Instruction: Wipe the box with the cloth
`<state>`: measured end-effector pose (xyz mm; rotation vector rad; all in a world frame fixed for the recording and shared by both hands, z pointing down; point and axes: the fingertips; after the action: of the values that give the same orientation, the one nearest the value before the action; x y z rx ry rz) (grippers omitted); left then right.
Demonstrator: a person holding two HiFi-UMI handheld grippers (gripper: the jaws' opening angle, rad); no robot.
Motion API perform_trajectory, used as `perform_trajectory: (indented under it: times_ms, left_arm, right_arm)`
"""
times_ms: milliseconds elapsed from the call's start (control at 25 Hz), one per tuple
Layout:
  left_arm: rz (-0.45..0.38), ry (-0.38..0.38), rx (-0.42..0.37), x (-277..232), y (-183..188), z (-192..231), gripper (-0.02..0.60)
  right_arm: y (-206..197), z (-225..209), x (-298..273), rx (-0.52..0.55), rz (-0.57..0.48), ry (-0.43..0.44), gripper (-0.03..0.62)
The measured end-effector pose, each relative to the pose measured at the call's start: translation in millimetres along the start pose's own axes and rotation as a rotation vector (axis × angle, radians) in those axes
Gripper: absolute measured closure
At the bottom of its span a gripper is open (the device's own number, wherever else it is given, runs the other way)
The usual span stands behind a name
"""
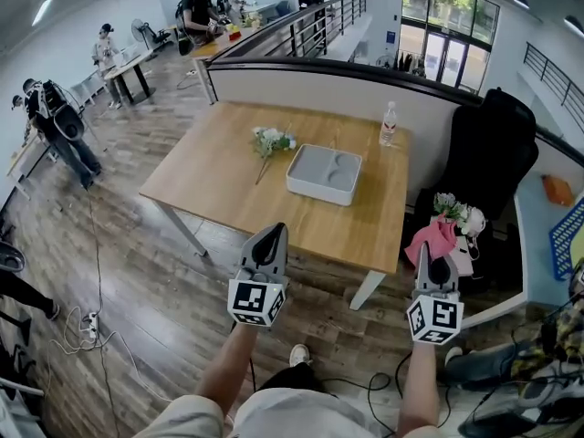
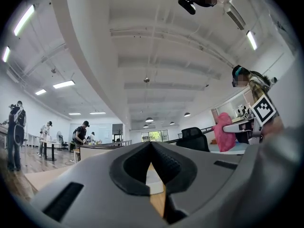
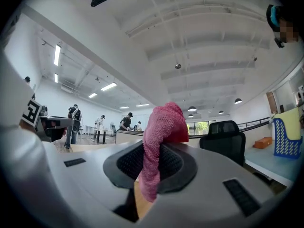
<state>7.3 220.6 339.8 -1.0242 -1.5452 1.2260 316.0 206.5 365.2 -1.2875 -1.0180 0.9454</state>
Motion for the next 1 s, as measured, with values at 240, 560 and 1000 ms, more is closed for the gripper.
perform_trajectory:
  times_ms: [240,560,1000]
  left_arm:
    - [-0.012,0.037,0.011,-28,-2,58,0.568]
    - [-0.013,0.051,0.033,-57,-16,117,0.568]
    - [-0.023,-0.032,0.054,-108,-33,141,0.568]
  right_arm:
    - [10,25,-62,0.021,-0.004,0.017,0.528]
    - [12,69,-128,0.056,0.017,0.057,0.528]
    - [5,79,-173,0.062,0.029,0.014,0.526]
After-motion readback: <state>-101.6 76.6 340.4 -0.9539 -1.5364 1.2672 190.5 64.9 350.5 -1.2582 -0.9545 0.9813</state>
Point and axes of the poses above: the fingertips, and each gripper's own axes: x backward along the fingers, z to its left, y out of its top, and after that the axes turned 1 degree about y, right-handed
